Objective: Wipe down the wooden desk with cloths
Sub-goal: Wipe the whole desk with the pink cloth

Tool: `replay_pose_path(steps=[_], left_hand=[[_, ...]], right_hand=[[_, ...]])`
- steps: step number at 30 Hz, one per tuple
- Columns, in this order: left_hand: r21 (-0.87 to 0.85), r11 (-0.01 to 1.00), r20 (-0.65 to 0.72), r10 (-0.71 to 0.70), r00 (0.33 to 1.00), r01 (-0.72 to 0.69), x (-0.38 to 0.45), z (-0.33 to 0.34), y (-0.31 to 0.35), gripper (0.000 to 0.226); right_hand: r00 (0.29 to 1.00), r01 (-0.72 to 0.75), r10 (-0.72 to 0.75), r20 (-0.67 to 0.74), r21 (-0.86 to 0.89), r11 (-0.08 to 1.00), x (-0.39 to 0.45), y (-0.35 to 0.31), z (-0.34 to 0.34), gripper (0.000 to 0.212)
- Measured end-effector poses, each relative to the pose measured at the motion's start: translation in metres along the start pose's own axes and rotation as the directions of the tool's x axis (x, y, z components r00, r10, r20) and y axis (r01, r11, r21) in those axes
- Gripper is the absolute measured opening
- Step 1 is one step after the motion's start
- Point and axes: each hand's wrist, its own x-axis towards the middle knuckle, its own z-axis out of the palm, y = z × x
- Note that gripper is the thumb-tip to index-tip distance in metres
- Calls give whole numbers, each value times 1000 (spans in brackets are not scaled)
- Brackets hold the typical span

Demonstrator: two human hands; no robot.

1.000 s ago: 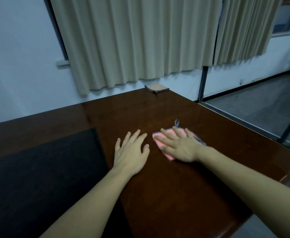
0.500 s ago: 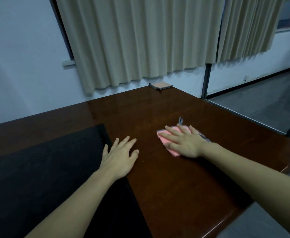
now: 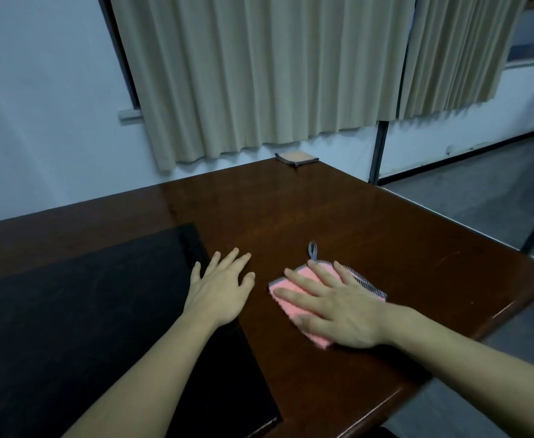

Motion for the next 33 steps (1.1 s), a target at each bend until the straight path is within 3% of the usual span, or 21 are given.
replay_pose_path(steps=[7, 14, 18, 21, 28, 33], left_hand=[[19, 1000, -2, -6, 1000, 6, 2, 2, -2, 55], [20, 1000, -13, -2, 1000, 2, 0, 2, -2, 54], [19, 1000, -17, -8, 1000, 9, 0, 1, 2, 54], [13, 1000, -29, -7, 1000, 7, -2, 0, 5, 53], [132, 990, -90, 68, 994, -56, -7, -5, 10, 50], [16, 999, -71, 41, 997, -40, -9, -4, 20, 50]], right_hand=[[1000, -26, 26, 10, 34, 999, -1, 14, -3, 55], [950, -308, 311, -21, 90, 947, 80, 74, -18, 55], [925, -378, 380, 5, 108, 919, 99, 78, -19, 57], [944, -331, 331, 9, 82, 940, 80, 62, -17, 57], [999, -53, 53, -11, 14, 999, -22, 0, 6, 56], [999, -32, 32, -9, 38, 999, -40, 4, 10, 55]])
